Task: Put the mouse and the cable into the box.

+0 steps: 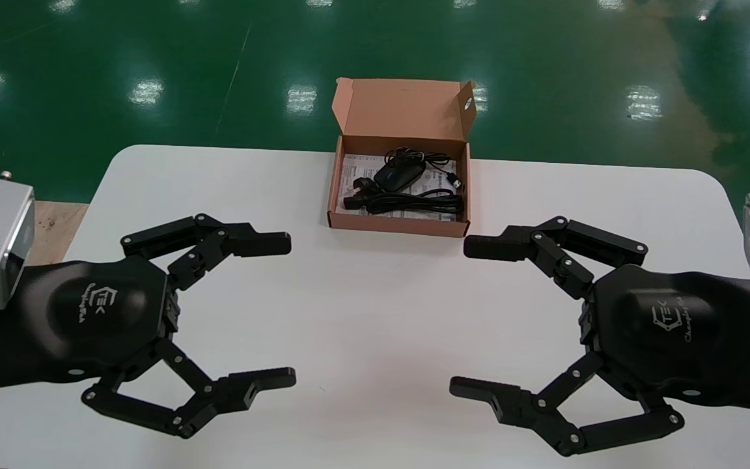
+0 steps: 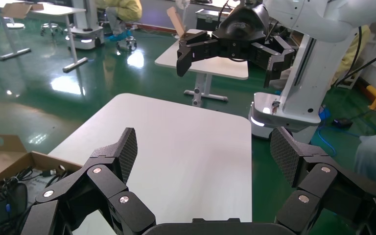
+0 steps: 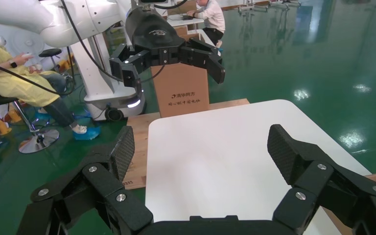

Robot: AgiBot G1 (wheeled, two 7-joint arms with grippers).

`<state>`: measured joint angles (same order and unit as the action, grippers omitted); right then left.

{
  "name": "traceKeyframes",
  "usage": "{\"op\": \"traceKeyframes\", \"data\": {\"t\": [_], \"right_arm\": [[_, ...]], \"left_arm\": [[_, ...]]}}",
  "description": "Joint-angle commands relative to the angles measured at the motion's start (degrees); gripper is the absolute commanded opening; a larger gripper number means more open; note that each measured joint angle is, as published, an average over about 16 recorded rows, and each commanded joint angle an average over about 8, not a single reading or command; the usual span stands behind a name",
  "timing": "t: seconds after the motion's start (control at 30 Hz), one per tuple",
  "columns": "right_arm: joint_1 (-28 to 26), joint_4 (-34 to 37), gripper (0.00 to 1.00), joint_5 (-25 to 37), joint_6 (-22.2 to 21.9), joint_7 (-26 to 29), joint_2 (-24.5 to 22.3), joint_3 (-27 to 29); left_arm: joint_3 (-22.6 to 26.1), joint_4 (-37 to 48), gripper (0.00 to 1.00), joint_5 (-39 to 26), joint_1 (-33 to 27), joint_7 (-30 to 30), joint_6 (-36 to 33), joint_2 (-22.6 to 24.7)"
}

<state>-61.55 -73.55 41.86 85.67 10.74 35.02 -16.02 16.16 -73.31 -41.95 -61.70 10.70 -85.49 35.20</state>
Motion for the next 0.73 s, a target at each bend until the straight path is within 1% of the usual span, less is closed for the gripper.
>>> {"op": "traceKeyframes", "data": {"t": [0.03,0.73], "right_arm": [[0.00,0.00,1.00,0.00,0.00,0.00,0.00,0.00],[0.00,0.00,1.00,0.00,0.00,0.00,0.00,0.00]], "left_arm": [[0.00,0.00,1.00,0.00,0.00,0.00,0.00,0.00],[0.00,0.00,1.00,0.00,0.00,0.00,0.00,0.00]]}}
